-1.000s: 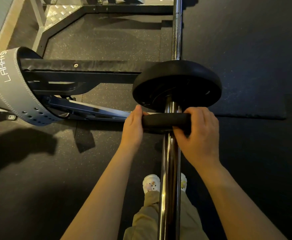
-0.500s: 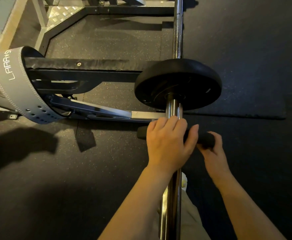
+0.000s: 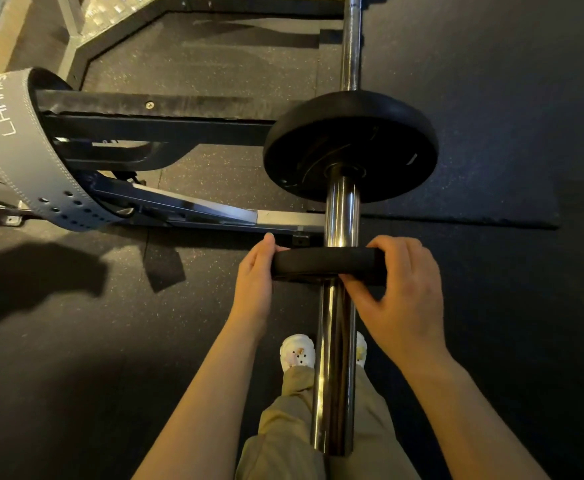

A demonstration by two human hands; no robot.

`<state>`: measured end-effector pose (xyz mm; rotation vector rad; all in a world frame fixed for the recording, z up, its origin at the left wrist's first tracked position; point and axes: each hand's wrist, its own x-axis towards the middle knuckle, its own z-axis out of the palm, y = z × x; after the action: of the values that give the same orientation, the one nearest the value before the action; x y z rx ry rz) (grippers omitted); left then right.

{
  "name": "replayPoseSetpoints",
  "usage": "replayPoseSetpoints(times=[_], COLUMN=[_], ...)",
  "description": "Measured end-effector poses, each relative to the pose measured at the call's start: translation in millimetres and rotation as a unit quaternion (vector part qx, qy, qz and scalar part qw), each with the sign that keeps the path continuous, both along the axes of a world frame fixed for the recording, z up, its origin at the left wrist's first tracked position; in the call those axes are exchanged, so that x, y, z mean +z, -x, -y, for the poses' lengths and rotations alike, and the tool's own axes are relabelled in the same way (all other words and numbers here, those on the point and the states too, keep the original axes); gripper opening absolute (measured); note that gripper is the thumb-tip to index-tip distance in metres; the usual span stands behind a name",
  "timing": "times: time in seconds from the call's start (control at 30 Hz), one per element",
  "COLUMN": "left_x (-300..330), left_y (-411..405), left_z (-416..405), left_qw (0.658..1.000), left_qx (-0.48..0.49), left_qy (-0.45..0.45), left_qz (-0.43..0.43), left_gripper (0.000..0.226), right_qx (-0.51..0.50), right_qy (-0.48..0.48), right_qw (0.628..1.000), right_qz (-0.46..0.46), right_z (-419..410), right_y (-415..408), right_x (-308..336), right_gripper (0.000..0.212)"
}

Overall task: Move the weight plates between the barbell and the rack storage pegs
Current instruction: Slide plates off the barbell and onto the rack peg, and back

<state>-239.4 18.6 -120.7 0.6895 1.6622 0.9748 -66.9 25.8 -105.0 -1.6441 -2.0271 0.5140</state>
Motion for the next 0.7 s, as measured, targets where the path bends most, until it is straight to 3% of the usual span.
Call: replayPoseSetpoints(times=[0.13,0.37,0.43,0.53,0.7], left_x=[1,2,7,11,13], left_y=[1,4,1,-9,-29], left_z=[6,11,13,14,6], left_qw=[0.999,0.981,0.965,0.929,0.864], left_qx=[-0.026,-0.114,-0.157,-0.186,-0.207], left_qy=[-0.019,-0.123,-0.151,-0.197,-0.233], left_qz=[-0.002,-0.094,-0.149,-0.253,-0.396], left_gripper=[0.035,0.031,0.03,0.05,0.051], right_qx=[-0.009,-0.039,-0.049,-0.057,-0.052], right_qy=[-0.029,-0.042,-0.017,0.036,0.184], right_qw=[0.999,0.993,0.99,0.982,0.96], right_qz=[-0.037,-0.103,-0.131,-0.178,-0.202], right_z=[0,4,7,11,16], right_y=[-4,-10,-15,-28,-47], right_x=[-9,-26,-33,-42,-50], right_gripper=[0.042,0.04,0.041,0.039,0.042])
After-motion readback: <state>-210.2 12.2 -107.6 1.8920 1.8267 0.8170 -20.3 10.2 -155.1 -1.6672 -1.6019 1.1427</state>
